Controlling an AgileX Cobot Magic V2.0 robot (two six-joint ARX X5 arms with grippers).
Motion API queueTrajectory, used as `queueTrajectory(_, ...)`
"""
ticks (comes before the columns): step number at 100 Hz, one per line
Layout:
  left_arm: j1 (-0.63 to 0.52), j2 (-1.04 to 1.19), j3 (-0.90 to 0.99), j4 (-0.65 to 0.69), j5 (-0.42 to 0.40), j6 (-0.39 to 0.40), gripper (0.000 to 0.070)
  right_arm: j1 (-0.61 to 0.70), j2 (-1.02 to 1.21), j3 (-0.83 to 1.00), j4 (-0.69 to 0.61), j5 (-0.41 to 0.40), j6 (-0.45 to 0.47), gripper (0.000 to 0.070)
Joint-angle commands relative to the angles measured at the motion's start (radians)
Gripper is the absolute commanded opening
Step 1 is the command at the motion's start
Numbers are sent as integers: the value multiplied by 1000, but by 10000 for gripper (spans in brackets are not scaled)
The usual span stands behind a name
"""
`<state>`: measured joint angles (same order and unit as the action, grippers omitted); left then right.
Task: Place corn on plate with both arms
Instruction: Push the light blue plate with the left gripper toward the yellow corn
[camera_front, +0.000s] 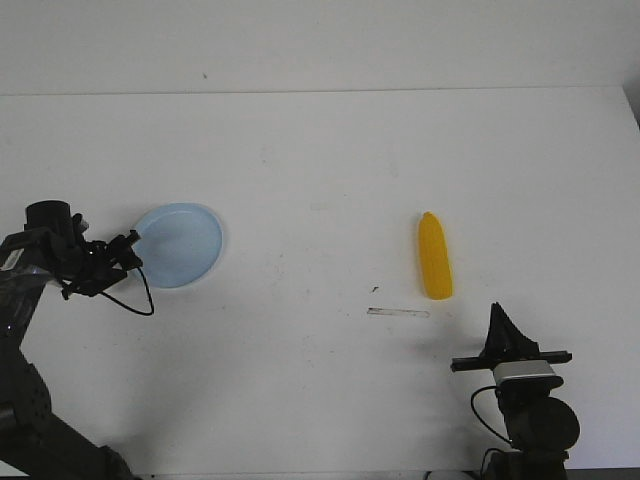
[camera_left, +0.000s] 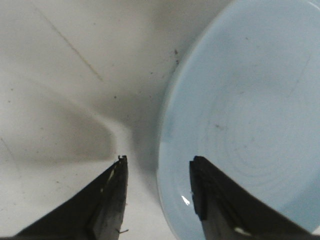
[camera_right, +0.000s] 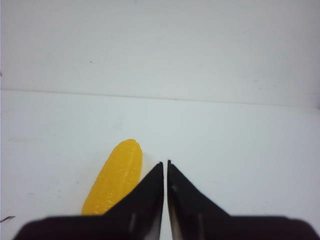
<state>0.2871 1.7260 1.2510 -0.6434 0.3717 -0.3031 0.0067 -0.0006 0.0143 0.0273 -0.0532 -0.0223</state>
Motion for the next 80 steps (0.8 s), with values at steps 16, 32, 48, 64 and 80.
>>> queueTrajectory(16, -9, 45, 15, 9, 4, 4, 247, 2, 2, -2, 10, 0, -4, 15)
queueTrajectory(32, -25, 59, 15, 21, 4, 4, 246, 2, 2, -2, 10, 0, -4, 15)
queueTrajectory(48, -32, 66, 15, 21, 4, 4, 237, 2, 2, -2, 10, 0, -4, 15)
queueTrajectory(64, -36, 70, 15, 21, 4, 5, 64, 2, 2, -2, 10, 0, -4, 15)
queueTrajectory(80, -38, 70, 15, 24, 4, 8, 0, 2, 2, -2, 10, 0, -4, 15)
